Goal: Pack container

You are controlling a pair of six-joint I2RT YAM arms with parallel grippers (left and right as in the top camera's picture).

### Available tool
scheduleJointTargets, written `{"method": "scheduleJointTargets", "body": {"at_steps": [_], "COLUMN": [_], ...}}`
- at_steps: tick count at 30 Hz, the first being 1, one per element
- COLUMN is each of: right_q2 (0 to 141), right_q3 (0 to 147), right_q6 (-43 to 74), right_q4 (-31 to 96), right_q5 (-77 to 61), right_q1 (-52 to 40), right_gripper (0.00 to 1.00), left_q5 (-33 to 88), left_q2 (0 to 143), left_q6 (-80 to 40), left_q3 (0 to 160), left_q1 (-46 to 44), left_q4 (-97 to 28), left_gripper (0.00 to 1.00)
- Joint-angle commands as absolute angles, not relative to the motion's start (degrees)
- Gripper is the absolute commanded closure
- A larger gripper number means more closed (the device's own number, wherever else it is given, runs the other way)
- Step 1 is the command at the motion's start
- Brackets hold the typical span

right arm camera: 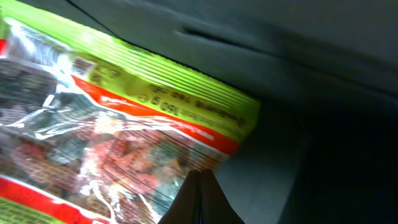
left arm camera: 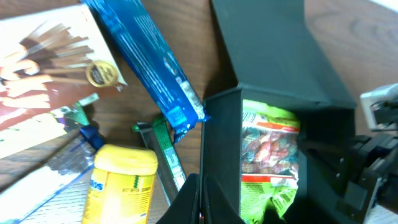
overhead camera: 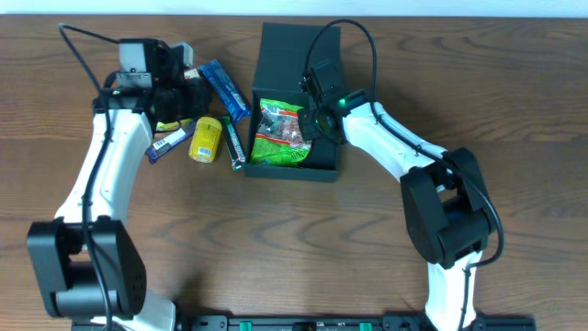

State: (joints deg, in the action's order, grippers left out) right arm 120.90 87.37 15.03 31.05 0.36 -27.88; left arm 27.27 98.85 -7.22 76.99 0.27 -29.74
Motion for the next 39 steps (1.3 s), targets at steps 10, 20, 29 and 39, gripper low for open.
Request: {"method": "scheduleJointTargets", "body": {"at_steps": [10, 20, 29, 39], "right_q2": [119.66, 120.29, 121.95, 120.2], "right_q3": [88.23, 88.23, 88.23, 89.25], "right_q6": [20.91, 18.96, 14.98, 22.41], "right_q4": [34.74, 32.12, 28.99, 36.99], "right_q5": [8.8, 5.15, 0.38, 12.21], "right_q1": [-28.32, -28.6, -29.34, -29.65], "right_gripper": [0.99, 0.99, 0.98, 0.99], "left_q5": [29.69, 30.06, 30.04, 30.04], "left_q2": [108.36, 109.19, 110.39, 110.85], "left_q6": [-6.26, -6.37, -6.37, -6.37], "left_q3": [77.84, 77.84, 77.82, 77.82], "left_q1": [-4.58, -7.81, -8.67, -8.67], "left_q4": [-30.24, -30.59, -30.96, -31.33], "left_gripper": [0.94, 0.94, 0.94, 0.94]}}
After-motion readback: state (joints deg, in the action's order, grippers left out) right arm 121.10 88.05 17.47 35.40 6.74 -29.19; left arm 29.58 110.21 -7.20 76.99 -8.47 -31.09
